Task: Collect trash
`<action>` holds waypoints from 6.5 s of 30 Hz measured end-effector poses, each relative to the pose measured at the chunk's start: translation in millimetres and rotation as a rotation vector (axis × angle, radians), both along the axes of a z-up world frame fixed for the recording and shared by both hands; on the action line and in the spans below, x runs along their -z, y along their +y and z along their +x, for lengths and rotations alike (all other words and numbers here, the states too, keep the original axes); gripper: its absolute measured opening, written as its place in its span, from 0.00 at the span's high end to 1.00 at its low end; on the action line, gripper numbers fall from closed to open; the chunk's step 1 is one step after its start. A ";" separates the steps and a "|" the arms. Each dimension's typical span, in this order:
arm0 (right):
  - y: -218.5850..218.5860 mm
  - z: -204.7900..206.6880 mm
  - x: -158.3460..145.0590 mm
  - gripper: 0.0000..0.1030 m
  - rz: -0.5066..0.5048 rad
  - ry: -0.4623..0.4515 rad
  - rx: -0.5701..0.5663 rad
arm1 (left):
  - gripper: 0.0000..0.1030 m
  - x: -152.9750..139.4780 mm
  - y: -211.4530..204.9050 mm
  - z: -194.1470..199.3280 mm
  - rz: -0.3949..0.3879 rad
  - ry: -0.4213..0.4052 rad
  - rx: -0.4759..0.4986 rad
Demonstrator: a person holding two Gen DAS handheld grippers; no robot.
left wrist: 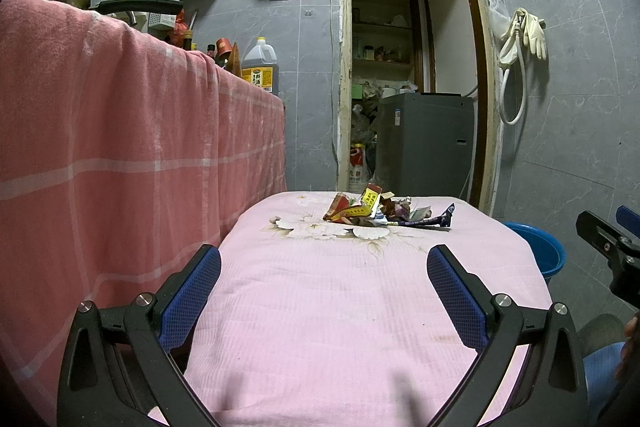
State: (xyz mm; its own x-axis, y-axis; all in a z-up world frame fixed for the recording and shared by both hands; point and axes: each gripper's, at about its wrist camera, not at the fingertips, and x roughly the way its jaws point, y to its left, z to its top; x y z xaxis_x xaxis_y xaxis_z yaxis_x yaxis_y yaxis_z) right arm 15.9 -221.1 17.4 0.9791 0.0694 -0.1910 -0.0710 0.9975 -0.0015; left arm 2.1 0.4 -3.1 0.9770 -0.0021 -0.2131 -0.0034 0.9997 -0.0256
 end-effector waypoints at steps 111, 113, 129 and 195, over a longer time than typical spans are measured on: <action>14.7 347.7 57.9 0.85 0.043 0.729 -0.428 | 0.86 7.2 14.4 289.1 -0.008 0.495 0.218; 16.3 345.2 56.6 0.85 0.029 0.716 -0.425 | 0.89 6.5 14.7 285.6 -0.006 0.485 0.216; 10.9 279.5 24.2 0.85 -0.019 0.360 -0.399 | 0.94 -22.6 16.0 231.3 -0.065 0.304 0.205; -207.4 236.0 9.7 0.49 0.272 0.155 0.058 | 0.32 -65.2 -220.1 320.0 -0.331 0.345 0.514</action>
